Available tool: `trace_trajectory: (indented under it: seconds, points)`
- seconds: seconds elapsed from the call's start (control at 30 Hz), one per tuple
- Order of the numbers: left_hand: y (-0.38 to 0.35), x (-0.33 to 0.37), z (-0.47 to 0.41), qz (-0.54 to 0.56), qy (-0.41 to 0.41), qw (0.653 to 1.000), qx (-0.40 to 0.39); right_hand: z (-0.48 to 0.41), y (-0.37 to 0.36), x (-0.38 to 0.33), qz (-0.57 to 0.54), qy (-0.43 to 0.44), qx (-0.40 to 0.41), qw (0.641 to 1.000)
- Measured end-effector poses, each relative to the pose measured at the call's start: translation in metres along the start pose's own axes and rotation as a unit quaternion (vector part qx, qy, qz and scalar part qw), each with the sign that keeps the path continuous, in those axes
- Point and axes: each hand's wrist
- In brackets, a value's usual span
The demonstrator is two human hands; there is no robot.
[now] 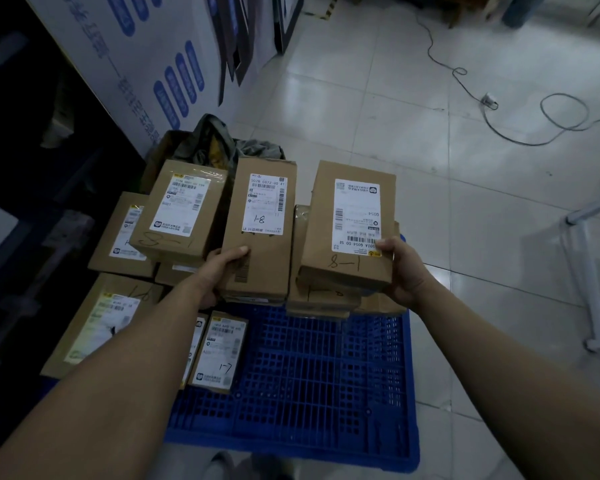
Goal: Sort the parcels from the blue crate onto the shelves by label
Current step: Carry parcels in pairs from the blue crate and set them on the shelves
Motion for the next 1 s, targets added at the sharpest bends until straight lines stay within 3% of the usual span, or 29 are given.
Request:
trace_trajectory:
  seconds: [0.3, 0.7, 1.0]
  points:
    - [0.004, -0.012, -0.004, 0.043, -0.047, 0.998, -0.005, -0.008, -0.001, 0.002, -0.015, -0.002, 0.003, 1.000]
    - [0.007, 0.014, 0.059, 0.000, -0.083, 0.995, -0.060, 0.018, -0.015, -0.022, 0.018, 0.001, -0.014, 1.000]
    - [0.056, 0.065, 0.175, 0.081, -0.218, 0.970, -0.072, 0.071, -0.096, -0.082, 0.034, 0.057, -0.079, 0.995]
Point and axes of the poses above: each hand's wrist, its own z-axis away from the middle knuckle, its own y-axis out of the back of the hand, x = y × z, and after that the axes turned 4 degrees about z, right-handed
